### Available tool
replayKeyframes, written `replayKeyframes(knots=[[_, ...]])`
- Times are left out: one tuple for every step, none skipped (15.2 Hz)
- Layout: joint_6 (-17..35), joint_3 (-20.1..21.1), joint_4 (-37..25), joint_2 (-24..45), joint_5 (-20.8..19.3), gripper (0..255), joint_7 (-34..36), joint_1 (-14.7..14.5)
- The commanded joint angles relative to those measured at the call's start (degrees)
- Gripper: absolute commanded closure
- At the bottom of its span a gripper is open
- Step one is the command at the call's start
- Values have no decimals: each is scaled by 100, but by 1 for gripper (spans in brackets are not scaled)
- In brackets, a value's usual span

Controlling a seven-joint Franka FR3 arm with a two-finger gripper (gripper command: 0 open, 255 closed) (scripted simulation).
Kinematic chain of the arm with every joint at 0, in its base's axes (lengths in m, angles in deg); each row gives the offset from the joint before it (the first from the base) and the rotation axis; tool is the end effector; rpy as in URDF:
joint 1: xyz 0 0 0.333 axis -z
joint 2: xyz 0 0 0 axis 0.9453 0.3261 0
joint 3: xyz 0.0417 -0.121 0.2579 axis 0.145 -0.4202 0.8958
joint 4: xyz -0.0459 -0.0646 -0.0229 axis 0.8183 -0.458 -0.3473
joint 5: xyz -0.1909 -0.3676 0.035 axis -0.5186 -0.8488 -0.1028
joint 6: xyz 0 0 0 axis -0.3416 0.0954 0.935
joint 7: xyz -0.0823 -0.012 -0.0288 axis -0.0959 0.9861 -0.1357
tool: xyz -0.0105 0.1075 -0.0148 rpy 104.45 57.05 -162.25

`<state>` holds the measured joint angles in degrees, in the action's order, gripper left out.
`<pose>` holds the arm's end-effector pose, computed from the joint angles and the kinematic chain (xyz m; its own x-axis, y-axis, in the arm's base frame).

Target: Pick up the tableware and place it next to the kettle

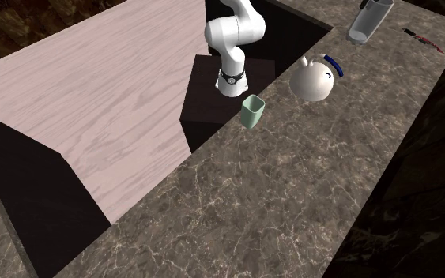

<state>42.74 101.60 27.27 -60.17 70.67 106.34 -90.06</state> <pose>0.0338 0.4754 0.6081 0.9980 -0.0215 0.0591 -0.0249 -0.9981 0.0568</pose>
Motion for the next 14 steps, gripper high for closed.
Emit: replayKeyframes(knots=[[-7,366,-255,142,43,255,335,94],[-11,573,-404,233,49,255,501,167],[-15,795,-559,328,48,255,670,256],[-19,1036,-722,430,38,255,843,362],[-23,1299,-893,535,22,255,1017,490],[-29,1590,-1073,642,-1,255,1193,644],[-38,1913,-1262,748,-30,255,1369,833],[-51,2273,-1462,847,-58,255,1542,1063],[-73,2671,-1673,929,-81,255,1706,1343],[-106,3076,-1887,971,-79,255,1842,1661],[-39,3017,-1782,914,-32,255,1804,1611],[34,2973,-1678,883,-7,255,1784,1556],[110,2937,-1575,859,10,255,1769,1501],[185,2906,-1475,836,27,255,1755,1451]])
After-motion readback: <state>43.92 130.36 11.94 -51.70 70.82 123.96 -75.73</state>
